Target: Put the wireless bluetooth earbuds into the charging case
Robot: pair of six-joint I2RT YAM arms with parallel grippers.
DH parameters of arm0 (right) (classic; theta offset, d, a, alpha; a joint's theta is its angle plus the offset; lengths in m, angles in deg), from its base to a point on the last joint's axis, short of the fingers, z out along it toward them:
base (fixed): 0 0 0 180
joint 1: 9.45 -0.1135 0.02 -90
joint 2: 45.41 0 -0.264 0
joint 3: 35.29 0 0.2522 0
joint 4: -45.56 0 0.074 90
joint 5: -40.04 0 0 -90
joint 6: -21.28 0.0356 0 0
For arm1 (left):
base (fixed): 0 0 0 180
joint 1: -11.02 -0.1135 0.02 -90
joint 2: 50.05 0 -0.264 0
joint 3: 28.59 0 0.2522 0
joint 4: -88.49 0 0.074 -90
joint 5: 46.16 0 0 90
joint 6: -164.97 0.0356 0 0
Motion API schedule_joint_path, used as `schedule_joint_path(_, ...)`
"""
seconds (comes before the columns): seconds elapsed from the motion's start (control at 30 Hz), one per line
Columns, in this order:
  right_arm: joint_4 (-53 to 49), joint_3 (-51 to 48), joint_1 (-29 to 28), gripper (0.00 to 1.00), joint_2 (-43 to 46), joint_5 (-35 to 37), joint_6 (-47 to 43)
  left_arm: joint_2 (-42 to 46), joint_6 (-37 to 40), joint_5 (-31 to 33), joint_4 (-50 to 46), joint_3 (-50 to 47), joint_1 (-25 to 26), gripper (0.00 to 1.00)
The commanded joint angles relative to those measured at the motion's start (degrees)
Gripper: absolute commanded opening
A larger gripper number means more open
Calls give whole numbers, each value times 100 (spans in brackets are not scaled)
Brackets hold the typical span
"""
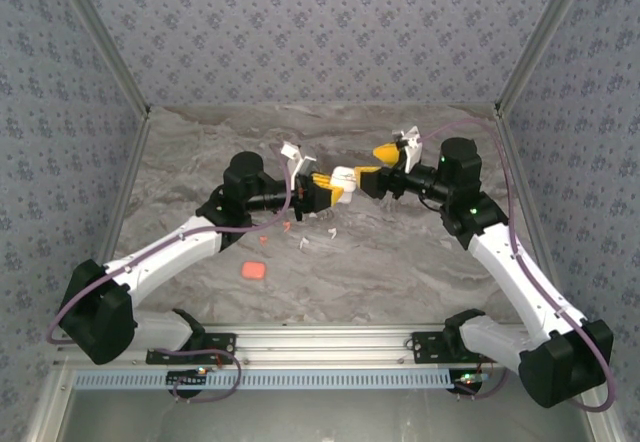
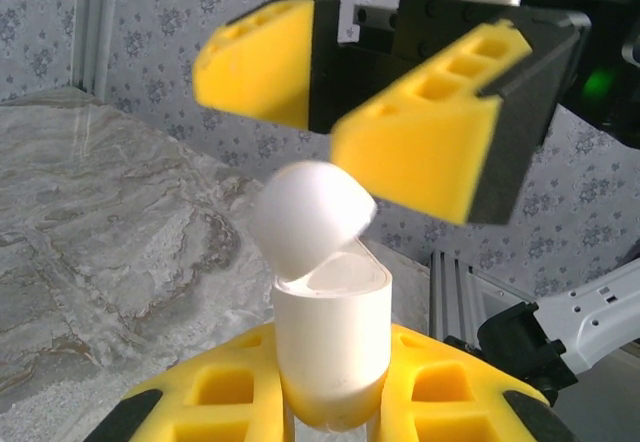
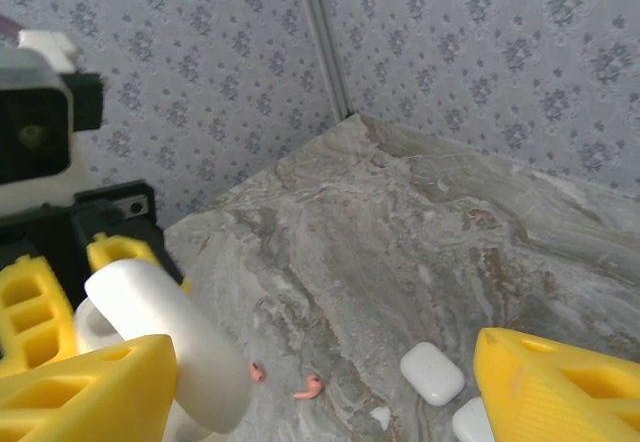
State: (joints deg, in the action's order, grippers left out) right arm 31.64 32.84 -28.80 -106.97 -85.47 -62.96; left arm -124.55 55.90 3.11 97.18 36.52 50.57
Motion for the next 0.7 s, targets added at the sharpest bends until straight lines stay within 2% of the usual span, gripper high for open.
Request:
schedule_joint_path(0.0, -114, 186, 69, 79, -160, 233, -5, 146, 162, -321, 356, 73, 94, 8)
schedule_joint_path(0.2, -232, 317, 136, 79, -232, 168, 4, 146, 212, -257, 283, 85, 88, 8)
schedule_joint_path(0.4, -475, 382, 405, 81, 207, 75, 134, 244, 424, -19, -1, 42, 97, 8)
schedule_joint_path(0.6, -1338, 500, 505, 82, 483, 92, 110, 555, 804, 701, -398, -149, 97, 8)
schedule_joint_path(0.67, -1672, 481, 505, 79, 467, 156, 134, 730, 961, 1027, -582, -227, 97, 7)
